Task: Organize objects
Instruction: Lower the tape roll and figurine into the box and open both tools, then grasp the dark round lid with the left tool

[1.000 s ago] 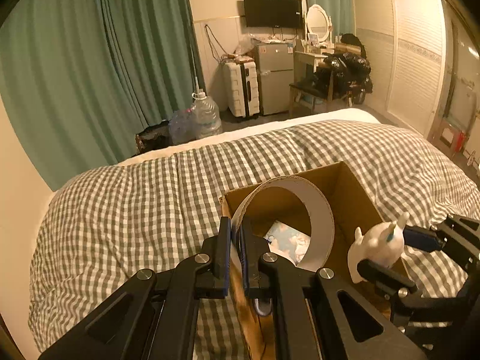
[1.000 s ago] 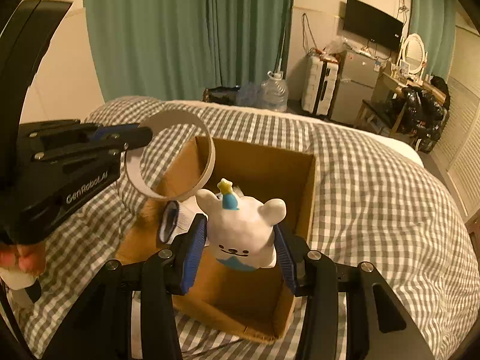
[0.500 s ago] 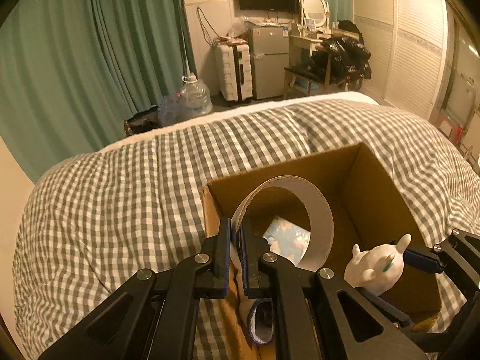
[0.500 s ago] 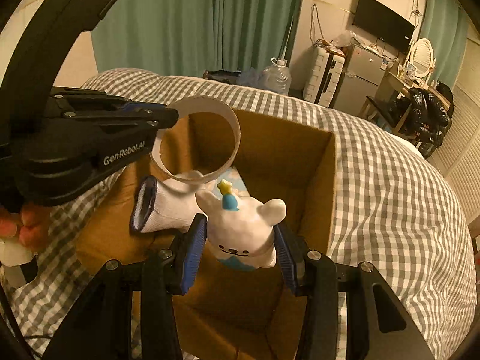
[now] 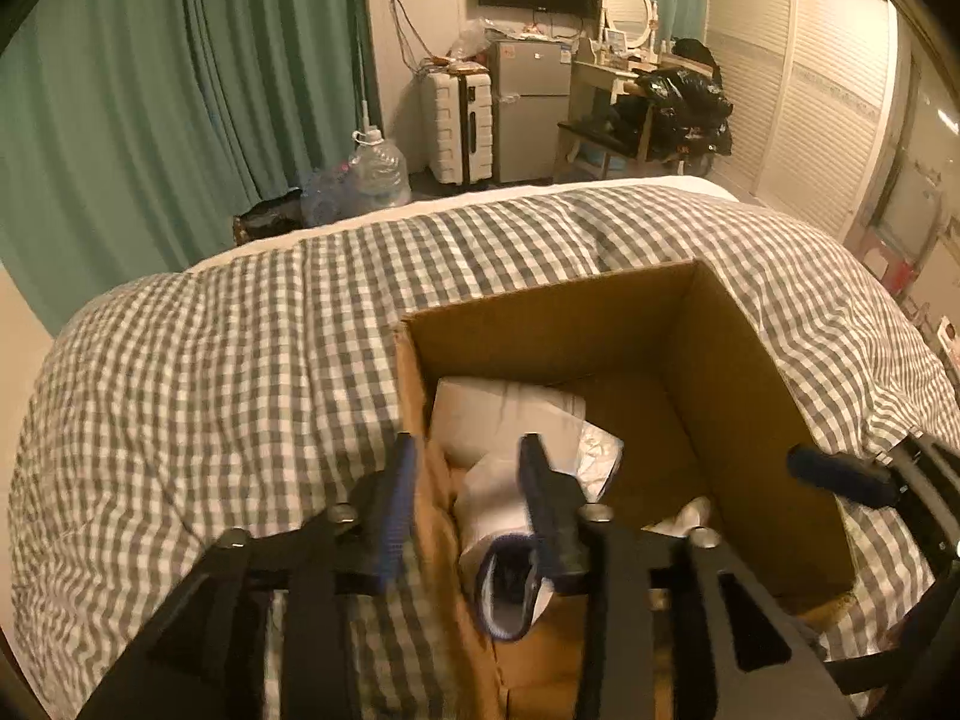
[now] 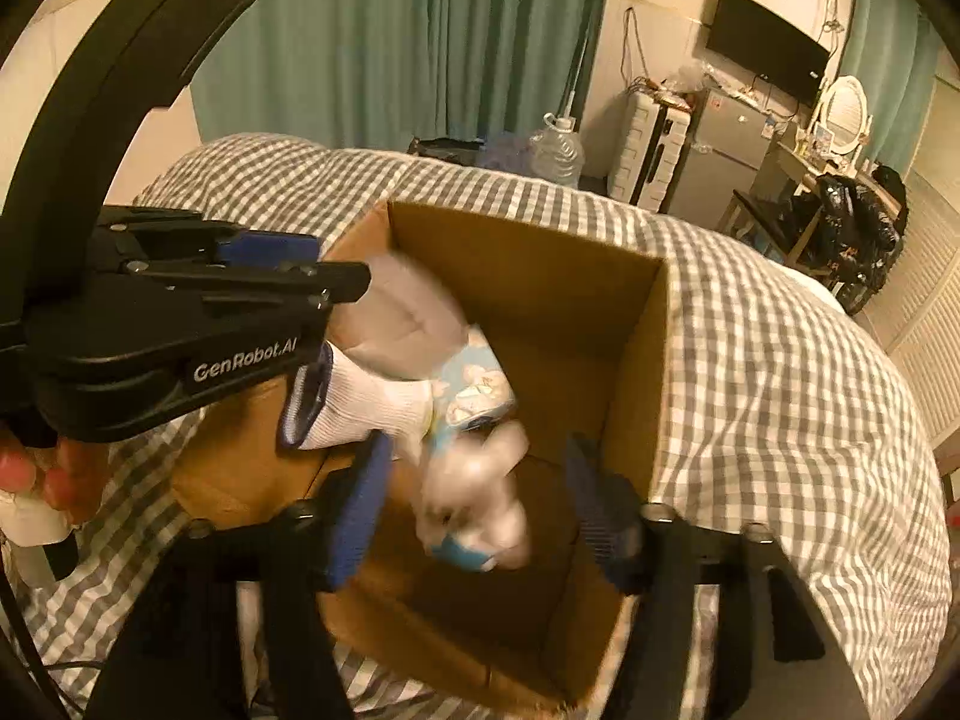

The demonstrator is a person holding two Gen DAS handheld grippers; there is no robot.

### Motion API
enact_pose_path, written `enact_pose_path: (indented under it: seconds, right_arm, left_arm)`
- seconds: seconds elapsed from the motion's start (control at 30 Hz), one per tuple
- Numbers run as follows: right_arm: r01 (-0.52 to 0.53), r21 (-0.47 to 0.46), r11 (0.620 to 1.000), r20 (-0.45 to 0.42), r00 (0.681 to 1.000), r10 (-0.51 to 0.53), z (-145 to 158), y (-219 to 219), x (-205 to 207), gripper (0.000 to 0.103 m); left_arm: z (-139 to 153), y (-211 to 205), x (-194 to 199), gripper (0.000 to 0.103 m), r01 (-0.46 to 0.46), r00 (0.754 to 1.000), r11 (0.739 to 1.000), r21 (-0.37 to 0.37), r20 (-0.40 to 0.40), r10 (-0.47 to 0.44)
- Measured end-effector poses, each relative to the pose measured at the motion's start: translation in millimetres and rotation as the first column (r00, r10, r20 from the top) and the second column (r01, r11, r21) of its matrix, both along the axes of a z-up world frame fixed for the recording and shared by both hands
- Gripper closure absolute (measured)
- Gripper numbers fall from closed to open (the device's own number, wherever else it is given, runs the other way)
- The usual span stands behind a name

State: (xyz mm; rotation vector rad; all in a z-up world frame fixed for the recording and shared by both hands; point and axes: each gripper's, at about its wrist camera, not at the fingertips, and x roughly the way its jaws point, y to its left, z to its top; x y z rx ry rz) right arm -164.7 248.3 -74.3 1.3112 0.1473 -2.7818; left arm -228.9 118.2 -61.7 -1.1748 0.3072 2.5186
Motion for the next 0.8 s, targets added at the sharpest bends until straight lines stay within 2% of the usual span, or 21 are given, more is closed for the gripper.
enact_pose_path:
  seconds: [0.03,0.1,0.17,0.23,0.33,0.5,0.53,0.67,0.8]
  right_arm:
    - [0.004,0.0,1.0,-0.008,1.0,-0.004,4.6,-0.6,3.1,0.036]
    - [0.015,-0.004,1.0,-0.024,1.0,-0.015,15.2,-1.4,10.9,0.026]
    - [0.028,0.001,1.0,-0.043,0.999,-0.028,27.3,-2.7,19.8,0.025]
    - [0.032,0.013,0.999,-0.074,0.997,-0.031,43.1,-6.1,33.6,0.025]
    - [0.042,0.025,0.999,-0.13,0.991,-0.039,70.4,-10.4,56.0,0.021]
    - [0.097,0.023,0.995,-0.224,0.97,-0.089,113.8,-13.7,88.7,0.004]
    - [0.107,0.028,0.994,-0.234,0.967,-0.097,119.9,-15.6,94.5,0.003]
    - [0.12,0.064,0.991,-0.237,0.966,-0.102,129.7,-23.5,110.0,0.002]
    - [0.115,0.09,0.989,-0.216,0.972,-0.094,126.4,-32.0,127.1,0.002]
  left_arm:
    - [5.0,-3.0,4.8,0.048,-0.005,1.0,1.0,-0.002,-0.008,0.005]
    - [16.6,-9.4,14.7,0.029,-0.011,1.0,1.0,0.005,-0.024,0.011]
    - [29.7,-16.1,25.8,0.019,-0.016,0.999,1.0,0.018,-0.042,0.016]
    - [47.1,-25.3,39.8,0.016,-0.01,0.998,0.999,0.037,-0.069,0.012]
    - [73.0,-38.2,60.0,0.011,-0.018,0.993,0.999,0.027,-0.119,0.021]
    - [107.6,-64.1,91.1,0.005,-0.036,0.985,0.998,0.054,-0.167,0.045]
    - [111.7,-68.9,97.7,0.005,-0.037,0.984,0.997,0.063,-0.17,0.047]
    - [120.2,-84.1,121.0,0.003,-0.046,0.98,0.996,0.079,-0.187,0.06]
    - [116.9,-93.8,145.9,0.002,-0.049,0.978,0.997,0.058,-0.198,0.06]
